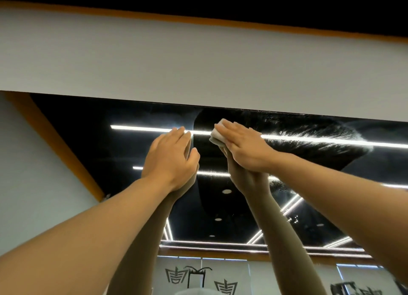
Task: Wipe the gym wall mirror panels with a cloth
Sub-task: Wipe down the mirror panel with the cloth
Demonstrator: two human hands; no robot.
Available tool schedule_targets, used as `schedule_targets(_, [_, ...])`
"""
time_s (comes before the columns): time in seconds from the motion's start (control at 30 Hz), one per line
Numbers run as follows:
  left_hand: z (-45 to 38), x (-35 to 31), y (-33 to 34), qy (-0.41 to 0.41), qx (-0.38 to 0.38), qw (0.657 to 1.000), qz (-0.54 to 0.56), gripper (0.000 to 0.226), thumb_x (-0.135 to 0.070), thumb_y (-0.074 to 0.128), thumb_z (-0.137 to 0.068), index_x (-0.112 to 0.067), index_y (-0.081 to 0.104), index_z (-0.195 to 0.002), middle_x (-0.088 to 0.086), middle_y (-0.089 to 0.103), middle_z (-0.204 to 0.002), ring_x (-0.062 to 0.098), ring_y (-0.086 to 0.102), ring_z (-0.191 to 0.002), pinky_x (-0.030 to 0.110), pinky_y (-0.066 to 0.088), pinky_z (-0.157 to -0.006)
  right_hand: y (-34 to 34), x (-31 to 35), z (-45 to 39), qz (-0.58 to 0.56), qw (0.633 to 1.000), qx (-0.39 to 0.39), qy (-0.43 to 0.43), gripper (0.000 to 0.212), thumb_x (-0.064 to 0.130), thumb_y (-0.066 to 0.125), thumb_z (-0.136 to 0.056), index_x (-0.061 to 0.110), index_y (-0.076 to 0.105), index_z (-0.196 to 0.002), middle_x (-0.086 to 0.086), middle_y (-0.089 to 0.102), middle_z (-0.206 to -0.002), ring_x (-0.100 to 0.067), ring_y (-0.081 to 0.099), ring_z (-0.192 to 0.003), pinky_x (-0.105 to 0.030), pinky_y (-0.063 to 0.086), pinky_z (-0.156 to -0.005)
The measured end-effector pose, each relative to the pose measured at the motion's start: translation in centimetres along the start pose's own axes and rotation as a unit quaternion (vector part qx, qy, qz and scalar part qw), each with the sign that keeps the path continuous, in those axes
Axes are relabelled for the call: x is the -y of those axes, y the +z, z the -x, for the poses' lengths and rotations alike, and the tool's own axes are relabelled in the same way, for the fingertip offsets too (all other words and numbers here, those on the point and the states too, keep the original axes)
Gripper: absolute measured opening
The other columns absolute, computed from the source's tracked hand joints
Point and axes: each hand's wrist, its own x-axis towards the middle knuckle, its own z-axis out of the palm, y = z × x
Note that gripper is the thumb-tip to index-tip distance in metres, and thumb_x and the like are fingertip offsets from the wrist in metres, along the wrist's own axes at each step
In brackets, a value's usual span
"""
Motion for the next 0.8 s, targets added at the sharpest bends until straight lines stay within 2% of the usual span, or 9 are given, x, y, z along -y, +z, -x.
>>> schedule_targets(0.07, [0.0,-0.1,0.0,-0.002,0.008,1.000,-0.009,0.053,-0.039,0.043,-0.102,-0.019,0.037,-0.151,-0.002,0.033,-0.158,0.014,0.022,-0.148,0.030,0.010,-0.120,0.3,0.6,1.4,-0.018,0.999,-0.012,-0.025,0.042,0.028,0.027,-0.102,0.027,0.044,-0.141,0.004,0.044,-0.141,-0.020,0.039,-0.126,-0.046,0.026,-0.110])
schedule_targets(0.17, [0.0,-0.1,0.0,0.015,0.016,0.999,-0.032,0.057,-0.050,0.044,-0.100,-0.019,0.042,-0.148,-0.003,0.039,-0.155,0.015,0.028,-0.145,0.033,0.014,-0.120,0.6,1.5,5.7,-0.048,0.997,0.036,-0.043,0.048,0.030,0.026,-0.108,0.035,0.023,-0.155,0.014,0.014,-0.164,-0.006,0.005,-0.149,-0.029,-0.001,-0.120])
schedule_targets(0.3, [0.3,-0.3,-0.2,0.054,0.026,0.996,-0.060,0.074,-0.070,0.030,-0.087,-0.023,0.053,-0.140,-0.003,0.048,-0.149,0.016,0.038,-0.140,0.043,0.022,-0.118,0.1,3.1,12.8,-0.064,0.982,0.143,-0.107,0.048,0.039,0.022,-0.107,0.057,0.009,-0.149,0.036,-0.009,-0.156,0.014,-0.022,-0.140,-0.017,-0.020,-0.113])
schedule_targets(0.4, [0.5,-0.6,-0.5,0.062,0.045,0.994,-0.080,0.080,-0.075,0.025,-0.083,-0.025,0.056,-0.136,-0.005,0.052,-0.145,0.015,0.043,-0.137,0.044,0.022,-0.118,-1.6,3.0,16.5,-0.057,0.962,0.220,-0.151,0.046,0.042,0.022,-0.106,0.061,0.009,-0.146,0.045,-0.012,-0.150,0.017,-0.024,-0.137,-0.010,-0.023,-0.107])
schedule_targets(0.5, [0.6,-1.1,-0.9,0.051,0.062,0.993,-0.087,0.084,-0.078,0.023,-0.081,-0.025,0.053,-0.139,-0.004,0.051,-0.146,0.016,0.043,-0.138,0.046,0.023,-0.119,-3.0,1.1,17.0,-0.034,0.956,0.240,-0.165,0.046,0.043,0.023,-0.104,0.061,0.012,-0.145,0.045,-0.007,-0.151,0.017,-0.020,-0.139,-0.010,-0.021,-0.109])
schedule_targets(0.57, [0.6,-1.7,-1.3,0.042,0.077,0.991,-0.101,0.085,-0.079,0.024,-0.081,-0.026,0.051,-0.141,-0.004,0.049,-0.148,0.017,0.043,-0.138,0.047,0.027,-0.119,-3.1,-1.0,16.0,-0.022,0.967,0.203,-0.150,0.045,0.046,0.022,-0.102,0.060,0.012,-0.144,0.040,-0.004,-0.153,0.016,-0.016,-0.141,-0.013,-0.018,-0.113])
schedule_targets(0.63, [0.6,-2.1,-1.6,0.029,0.092,0.989,-0.112,0.081,-0.076,0.029,-0.082,-0.026,0.049,-0.143,-0.004,0.047,-0.150,0.018,0.042,-0.138,0.045,0.031,-0.117,-3.0,-4.1,14.4,-0.026,0.987,0.125,-0.102,0.044,0.051,0.020,-0.100,0.059,0.012,-0.143,0.033,0.001,-0.156,0.016,-0.009,-0.142,-0.016,-0.011,-0.117])
schedule_targets(0.73, [0.6,-2.8,-1.8,0.012,0.108,0.987,-0.123,0.078,-0.076,0.032,-0.088,-0.026,0.044,-0.146,-0.004,0.042,-0.153,0.019,0.040,-0.140,0.044,0.033,-0.116,-3.7,-8.4,12.2,-0.032,0.999,0.012,0.036,0.044,0.031,0.031,-0.107,0.044,0.022,-0.148,0.017,0.018,-0.161,-0.001,0.010,-0.149,-0.027,0.002,-0.121])
schedule_targets(0.8, [0.6,-3.1,-1.8,0.002,0.122,0.984,-0.127,0.073,-0.070,0.034,-0.090,-0.027,0.038,-0.150,-0.006,0.036,-0.157,0.018,0.035,-0.144,0.045,0.030,-0.118,-3.6,-9.1,12.2,-0.028,0.995,-0.033,0.085,0.045,0.016,0.036,-0.107,0.025,0.038,-0.150,0.002,0.032,-0.159,-0.019,0.026,-0.145,-0.025,0.010,-0.111])
